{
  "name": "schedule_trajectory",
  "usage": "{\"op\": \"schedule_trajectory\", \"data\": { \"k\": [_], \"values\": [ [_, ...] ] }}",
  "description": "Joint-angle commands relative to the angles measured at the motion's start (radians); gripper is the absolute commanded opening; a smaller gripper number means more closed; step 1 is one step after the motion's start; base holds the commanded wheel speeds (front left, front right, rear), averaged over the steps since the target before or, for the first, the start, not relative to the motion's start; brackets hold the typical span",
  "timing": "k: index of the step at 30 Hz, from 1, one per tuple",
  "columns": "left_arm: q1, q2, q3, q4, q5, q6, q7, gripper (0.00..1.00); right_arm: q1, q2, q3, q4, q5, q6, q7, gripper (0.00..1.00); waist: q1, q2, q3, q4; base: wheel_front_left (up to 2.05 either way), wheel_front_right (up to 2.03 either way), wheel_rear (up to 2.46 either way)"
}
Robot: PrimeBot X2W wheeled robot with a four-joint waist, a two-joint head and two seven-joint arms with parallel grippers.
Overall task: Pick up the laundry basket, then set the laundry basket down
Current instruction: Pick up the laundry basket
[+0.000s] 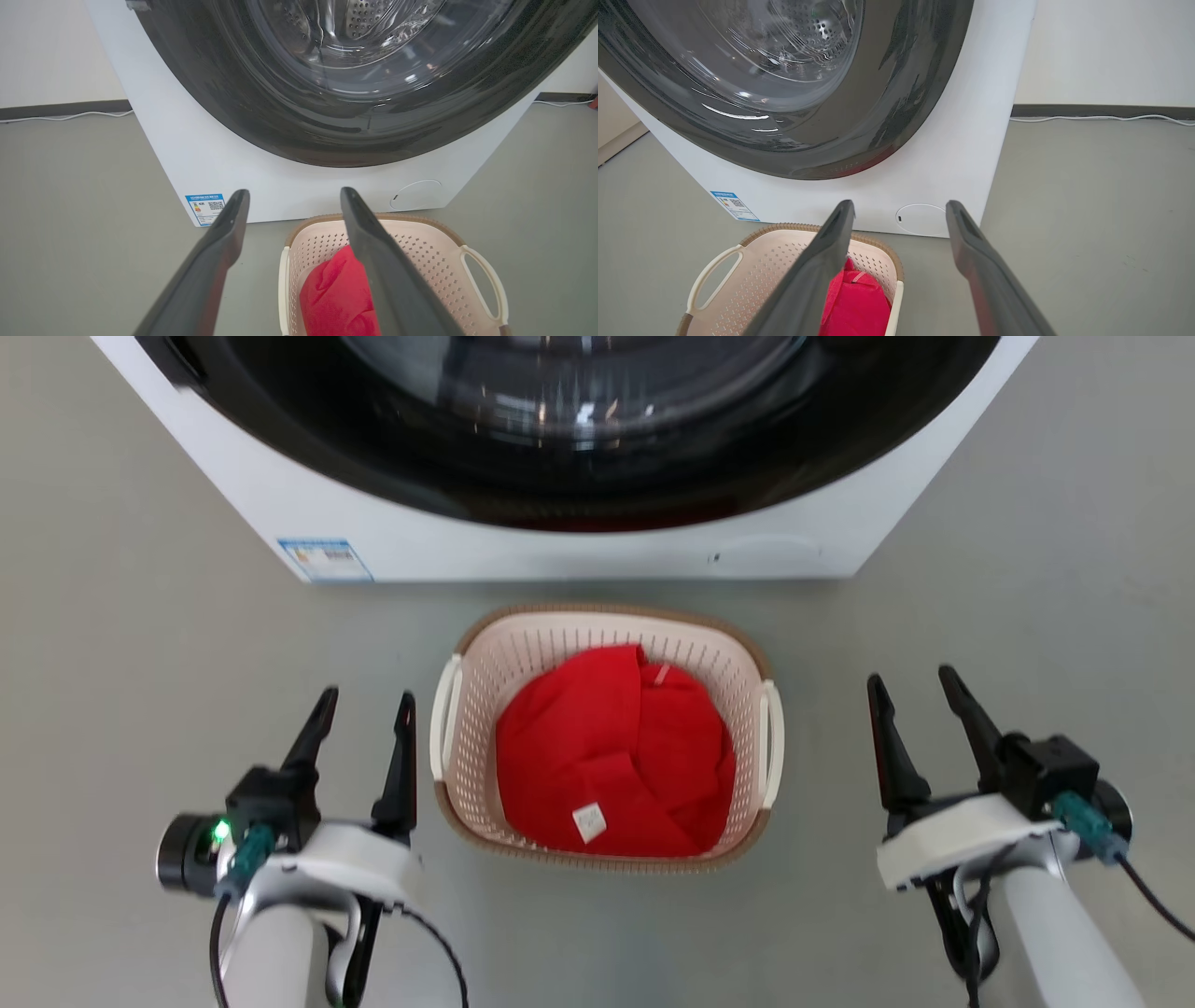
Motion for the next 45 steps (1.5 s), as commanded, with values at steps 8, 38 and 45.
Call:
{"op": "schedule_trajectory", "data": {
  "k": [8,38,45],
  "values": [
    [-0.165,0.011,0.0,0.061,0.018,-0.001,-0.006,1.0,-0.132,0.004,0.053,0.025,0.015,0.006,-0.014,1.0,0.0,0.0,0.194,0.015,0.0,0.0,0.0],
    [-0.436,0.02,0.024,0.255,0.027,-0.002,-0.006,1.0,-0.267,0.005,0.105,0.078,0.046,0.006,-0.014,1.0,0.0,0.0,0.482,0.01,0.0,0.0,0.0],
    [-0.45,0.021,0.021,0.269,0.03,-0.003,-0.006,1.0,-0.27,0.005,0.129,0.098,0.077,0.006,-0.014,1.0,0.0,0.0,0.502,0.012,0.0,0.0,0.0]
  ]
}}
